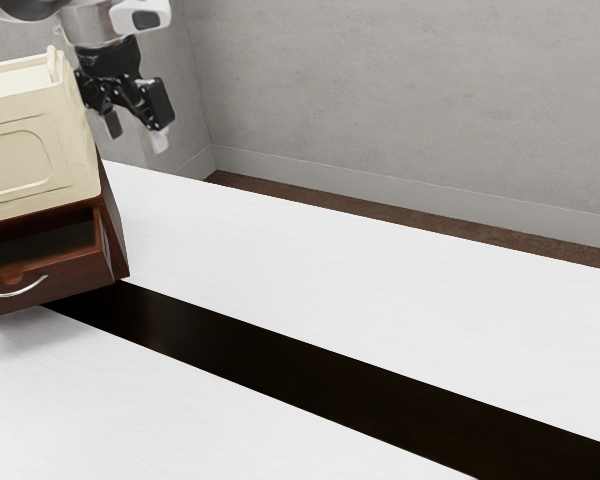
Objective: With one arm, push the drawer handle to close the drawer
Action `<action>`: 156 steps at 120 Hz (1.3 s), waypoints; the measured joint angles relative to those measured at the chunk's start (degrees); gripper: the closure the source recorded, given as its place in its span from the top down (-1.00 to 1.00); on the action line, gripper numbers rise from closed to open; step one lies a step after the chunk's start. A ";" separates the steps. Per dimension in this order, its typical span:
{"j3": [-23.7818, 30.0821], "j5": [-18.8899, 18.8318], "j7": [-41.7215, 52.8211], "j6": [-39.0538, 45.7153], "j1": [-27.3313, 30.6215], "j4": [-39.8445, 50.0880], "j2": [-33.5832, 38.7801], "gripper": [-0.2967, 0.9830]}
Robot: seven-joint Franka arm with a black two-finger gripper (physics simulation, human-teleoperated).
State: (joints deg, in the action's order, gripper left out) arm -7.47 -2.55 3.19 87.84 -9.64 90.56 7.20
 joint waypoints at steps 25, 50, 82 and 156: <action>0.33 -0.02 1.52 0.90 0.97 0.51 0.34 0.53; 7.47 -0.24 0.68 3.08 20.04 16.40 8.51 -0.09; 6.49 -0.77 -5.35 15.35 29.27 33.54 11.48 -0.57; -4.69 0.48 -21.26 39.42 29.56 45.60 4.03 -0.69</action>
State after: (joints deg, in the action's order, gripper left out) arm -12.16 -2.06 -18.07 127.26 19.92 136.15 11.24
